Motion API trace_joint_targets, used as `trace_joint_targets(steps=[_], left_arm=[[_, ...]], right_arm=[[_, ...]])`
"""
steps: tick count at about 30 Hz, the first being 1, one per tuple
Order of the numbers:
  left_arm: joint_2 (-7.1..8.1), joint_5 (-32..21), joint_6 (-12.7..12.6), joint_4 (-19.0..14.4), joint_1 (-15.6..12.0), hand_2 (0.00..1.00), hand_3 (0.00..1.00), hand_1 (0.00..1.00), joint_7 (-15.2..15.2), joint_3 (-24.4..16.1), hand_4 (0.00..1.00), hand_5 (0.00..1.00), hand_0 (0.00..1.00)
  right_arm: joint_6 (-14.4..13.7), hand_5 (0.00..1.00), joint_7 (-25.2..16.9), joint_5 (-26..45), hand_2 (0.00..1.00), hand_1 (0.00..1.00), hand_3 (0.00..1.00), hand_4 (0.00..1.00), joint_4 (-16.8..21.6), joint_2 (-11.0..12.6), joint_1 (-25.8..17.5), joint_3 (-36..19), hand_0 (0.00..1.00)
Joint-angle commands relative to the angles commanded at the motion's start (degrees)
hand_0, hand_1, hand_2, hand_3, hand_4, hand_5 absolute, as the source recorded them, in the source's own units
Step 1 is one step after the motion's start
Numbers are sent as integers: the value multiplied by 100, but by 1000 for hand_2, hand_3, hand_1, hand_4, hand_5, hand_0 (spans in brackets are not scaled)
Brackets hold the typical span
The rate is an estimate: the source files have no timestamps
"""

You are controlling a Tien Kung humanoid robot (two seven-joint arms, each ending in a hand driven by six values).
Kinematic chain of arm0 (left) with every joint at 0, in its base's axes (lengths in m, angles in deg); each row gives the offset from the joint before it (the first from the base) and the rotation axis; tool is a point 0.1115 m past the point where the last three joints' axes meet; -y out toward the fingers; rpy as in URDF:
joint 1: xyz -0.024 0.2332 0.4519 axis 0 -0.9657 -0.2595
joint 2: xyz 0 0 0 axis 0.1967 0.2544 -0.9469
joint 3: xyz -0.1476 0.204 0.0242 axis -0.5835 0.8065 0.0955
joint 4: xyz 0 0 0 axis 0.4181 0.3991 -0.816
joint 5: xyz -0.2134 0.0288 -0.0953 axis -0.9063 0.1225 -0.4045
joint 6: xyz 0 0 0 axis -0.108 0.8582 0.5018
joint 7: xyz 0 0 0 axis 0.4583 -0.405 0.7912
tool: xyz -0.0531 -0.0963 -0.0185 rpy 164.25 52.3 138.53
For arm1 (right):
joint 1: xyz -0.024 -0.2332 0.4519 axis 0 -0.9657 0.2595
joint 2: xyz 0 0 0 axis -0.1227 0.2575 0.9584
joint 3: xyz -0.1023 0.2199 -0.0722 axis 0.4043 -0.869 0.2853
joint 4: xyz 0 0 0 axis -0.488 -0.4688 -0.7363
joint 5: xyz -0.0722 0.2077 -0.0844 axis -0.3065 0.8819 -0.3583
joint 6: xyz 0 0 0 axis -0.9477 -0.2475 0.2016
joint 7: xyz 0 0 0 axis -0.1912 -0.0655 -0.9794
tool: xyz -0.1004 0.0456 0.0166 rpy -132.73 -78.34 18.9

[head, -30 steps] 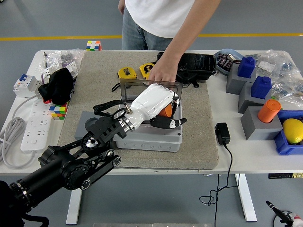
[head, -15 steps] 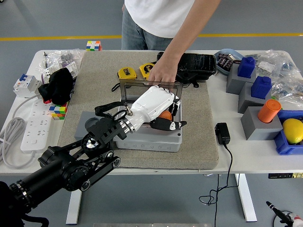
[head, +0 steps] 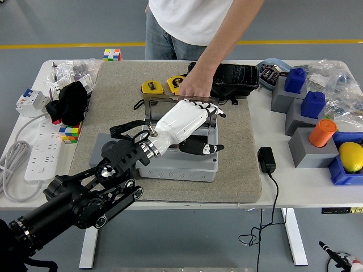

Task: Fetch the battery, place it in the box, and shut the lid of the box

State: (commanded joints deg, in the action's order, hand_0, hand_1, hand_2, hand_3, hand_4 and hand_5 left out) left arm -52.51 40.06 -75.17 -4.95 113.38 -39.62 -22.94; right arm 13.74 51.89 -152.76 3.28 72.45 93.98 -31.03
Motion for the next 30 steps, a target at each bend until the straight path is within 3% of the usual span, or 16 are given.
trace_joint_targets(steps=[3, 4, 16, 20, 25, 28, 30], left_arm=[[45, -109, 32, -209, -40, 997, 979, 998, 91, -108, 998, 753, 980], [66, -143, 59, -321, -53, 998, 998, 998, 108, -153, 998, 998, 998], [185, -167, 247, -1218, -75, 998, 998, 998, -34, -377, 998, 998, 998], [202, -131, 280, -1292, -56, 998, 998, 998, -73, -449, 998, 998, 998], [252, -124, 415, -1056, 0, 998, 971, 998, -112, -708, 998, 998, 998], [307, -209, 823, -1060, -23, 987, 948, 998, -340, -897, 998, 998, 998], [351, -219, 1228, -1135, -60, 987, 948, 998, -615, -1017, 998, 998, 998]], right_arm=[[2, 998, 3, -13, 836, 864, 883, 998, 0, 1, -7, -24, 889], [5, 998, 8, -37, 836, 864, 883, 998, 0, 0, -12, -52, 888], [3, 998, 4, -6, 835, 863, 883, 998, 0, -14, 0, -40, 883], [2, 998, 1, 9, 835, 863, 883, 998, 0, -20, 0, -31, 883], [-1, 998, -4, 32, 834, 863, 883, 998, 0, -28, 1, -18, 884], [4, 998, 6, -20, 834, 863, 883, 998, 0, -23, -4, -73, 883], [6, 998, 9, -41, 834, 863, 883, 998, 0, -17, -14, -92, 883]])
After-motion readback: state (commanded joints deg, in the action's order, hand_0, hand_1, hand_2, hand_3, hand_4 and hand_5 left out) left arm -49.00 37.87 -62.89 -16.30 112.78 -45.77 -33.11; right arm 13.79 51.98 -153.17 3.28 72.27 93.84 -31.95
